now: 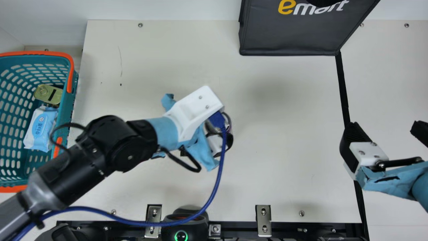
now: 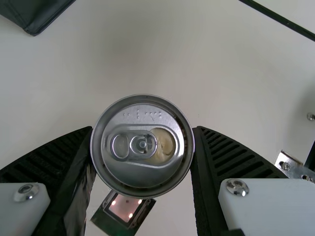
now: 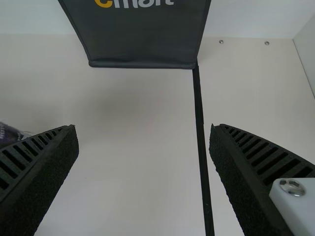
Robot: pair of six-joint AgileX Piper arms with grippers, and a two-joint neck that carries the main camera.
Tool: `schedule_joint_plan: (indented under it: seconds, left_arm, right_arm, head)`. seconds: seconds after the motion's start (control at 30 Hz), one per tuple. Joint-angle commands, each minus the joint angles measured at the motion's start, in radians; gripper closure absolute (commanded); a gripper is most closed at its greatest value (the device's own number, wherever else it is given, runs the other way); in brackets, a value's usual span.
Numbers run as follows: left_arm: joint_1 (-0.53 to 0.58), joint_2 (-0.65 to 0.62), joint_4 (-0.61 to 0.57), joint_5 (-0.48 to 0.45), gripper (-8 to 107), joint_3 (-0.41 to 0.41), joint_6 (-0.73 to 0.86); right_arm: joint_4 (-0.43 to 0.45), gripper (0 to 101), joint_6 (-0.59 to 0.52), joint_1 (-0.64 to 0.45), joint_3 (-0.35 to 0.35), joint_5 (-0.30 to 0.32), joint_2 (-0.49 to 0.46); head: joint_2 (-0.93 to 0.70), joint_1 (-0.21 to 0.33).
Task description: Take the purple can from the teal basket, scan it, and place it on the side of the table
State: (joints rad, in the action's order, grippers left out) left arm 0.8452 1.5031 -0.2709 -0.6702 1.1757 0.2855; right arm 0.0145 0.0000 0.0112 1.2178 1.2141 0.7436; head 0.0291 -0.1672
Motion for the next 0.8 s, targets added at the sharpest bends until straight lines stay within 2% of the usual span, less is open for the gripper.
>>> schedule_joint_plan:
  seconds: [0.0,0.2,0.43,0.77]
  left_arm:
    - [0.009,0.042,0.011,-0.001,107,0.047,-0.018]
    - [0.031,0.128,0.043,0.001,107,0.127,-0.06]
    - [0.044,0.197,0.061,0.002,107,0.177,-0.088]
    - [0.043,0.235,0.058,0.0,73,0.197,-0.095]
  right_arm:
    - [0.0,6,0.0,0.0,0.0,0.0,0.0]
    - [0.0,6,0.0,0.0,0.0,0.0,0.0]
    - [0.0,6,0.0,0.0,0.0,0.0,0.0]
    - [0.0,6,0.0,0.0,0.0,0.0,0.0]
  head:
    - [-0.002,0.029]
    - [-0.002,0.029]
    - [-0.002,0.029]
    - [-0.002,0.029]
